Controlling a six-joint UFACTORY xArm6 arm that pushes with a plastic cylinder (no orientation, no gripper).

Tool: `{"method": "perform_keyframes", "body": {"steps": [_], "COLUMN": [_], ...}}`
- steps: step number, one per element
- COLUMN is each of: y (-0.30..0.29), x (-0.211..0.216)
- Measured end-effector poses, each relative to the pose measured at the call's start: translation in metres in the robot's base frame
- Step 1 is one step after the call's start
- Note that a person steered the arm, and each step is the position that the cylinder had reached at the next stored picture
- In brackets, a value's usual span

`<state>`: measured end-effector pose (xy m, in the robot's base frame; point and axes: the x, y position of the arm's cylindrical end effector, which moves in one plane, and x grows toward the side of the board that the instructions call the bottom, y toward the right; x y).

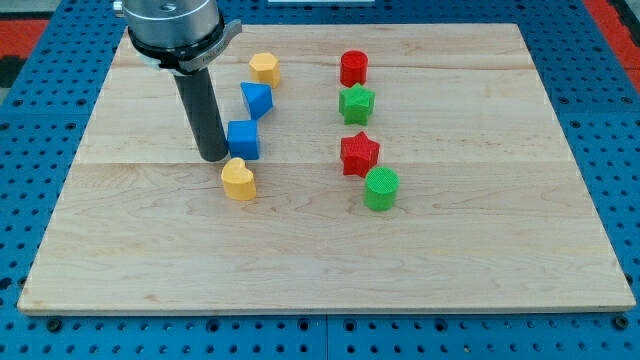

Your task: Push the green circle slightly left of the board

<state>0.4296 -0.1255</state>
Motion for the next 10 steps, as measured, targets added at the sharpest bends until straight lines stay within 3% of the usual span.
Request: {"method": "perform_keyframes", "body": {"steps": [1,2,3,5,6,7,10], "y": [0.004,-0.045,-0.025,0.021,0.122,0.218,0.234], "x": [0.0,0.028,0.086,0.138,0.139,0.114,0.052]}}
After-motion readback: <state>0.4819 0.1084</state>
